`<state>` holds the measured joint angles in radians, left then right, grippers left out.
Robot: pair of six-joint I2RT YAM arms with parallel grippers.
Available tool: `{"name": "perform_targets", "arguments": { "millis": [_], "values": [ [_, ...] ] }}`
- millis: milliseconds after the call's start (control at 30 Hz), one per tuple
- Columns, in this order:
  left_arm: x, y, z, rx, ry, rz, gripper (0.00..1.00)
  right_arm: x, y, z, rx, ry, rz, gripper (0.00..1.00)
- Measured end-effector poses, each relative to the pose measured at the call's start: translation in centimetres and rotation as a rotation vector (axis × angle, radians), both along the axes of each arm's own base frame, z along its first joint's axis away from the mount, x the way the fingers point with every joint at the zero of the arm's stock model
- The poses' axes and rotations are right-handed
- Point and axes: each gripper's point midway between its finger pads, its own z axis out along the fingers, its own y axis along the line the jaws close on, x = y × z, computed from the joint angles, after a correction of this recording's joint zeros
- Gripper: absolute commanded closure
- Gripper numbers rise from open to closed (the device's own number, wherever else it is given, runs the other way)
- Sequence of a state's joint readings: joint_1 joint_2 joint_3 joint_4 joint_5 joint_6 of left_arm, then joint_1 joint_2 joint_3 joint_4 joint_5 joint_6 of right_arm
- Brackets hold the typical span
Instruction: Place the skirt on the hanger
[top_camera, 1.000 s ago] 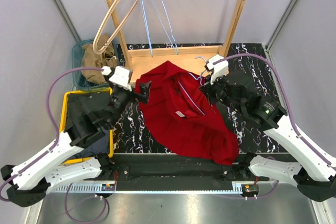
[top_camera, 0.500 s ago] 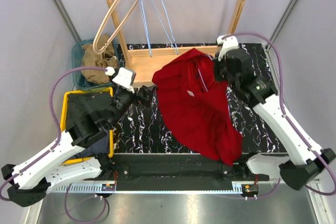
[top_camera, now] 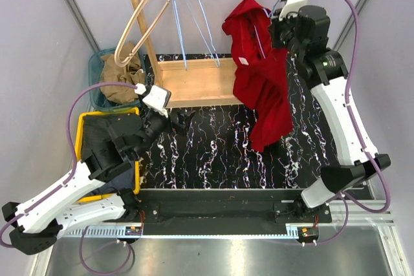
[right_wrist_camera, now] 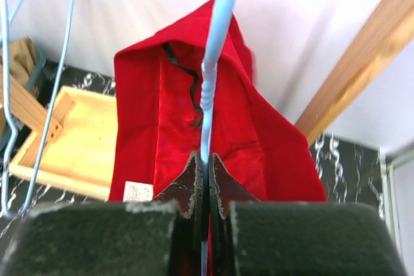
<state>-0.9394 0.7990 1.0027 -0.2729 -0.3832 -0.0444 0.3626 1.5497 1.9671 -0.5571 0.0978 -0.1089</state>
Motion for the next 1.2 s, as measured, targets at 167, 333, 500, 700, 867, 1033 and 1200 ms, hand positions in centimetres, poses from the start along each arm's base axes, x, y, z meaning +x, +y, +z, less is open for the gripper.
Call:
{"name": "perform_targets", "arguments": {
  "millis": [167, 333, 500, 700, 867, 1033, 1200],
  "values": [
    [-0.2, -0.1, -0.7, 0.004, 0.014, -0.013, 0.01, 2.2, -0.6, 1.8, 0.002, -0.047, 0.024, 1.00],
    [-0.3, -0.3, -1.3, 0.012, 0.028, -0.021, 0.01, 4.6, -1.0, 3.5, 0.015, -0.089, 0.034, 1.00],
    [-0.5, -0.6, -1.8, 0.011, 0.047, -0.037, 0.01, 7.3, -1.0, 4.3, 0.029, -0.123, 0.050, 1.00],
    [-0.7, -0.8, -2.2, 0.004, 0.063, -0.047, 0.01, 10.6, -0.8, 3.7, 0.049, -0.135, 0.071, 1.00],
    [-0.7, -0.8, -2.6, 0.004, 0.077, -0.044, 0.01, 12.6, -1.2, 1.4, 0.062, -0.091, 0.063, 1.00],
    [-0.6, -0.5, -2.7, 0.002, 0.081, -0.025, 0.01, 13.2, -2.2, 0.9, 0.070, -0.091, 0.049, 1.00],
    [0.2, 0.5, -2.9, -0.013, 0.093, 0.060, 0.01, 13.2, -3.9, 0.9, 0.077, -0.091, 0.000, 1.00]
  ]
}}
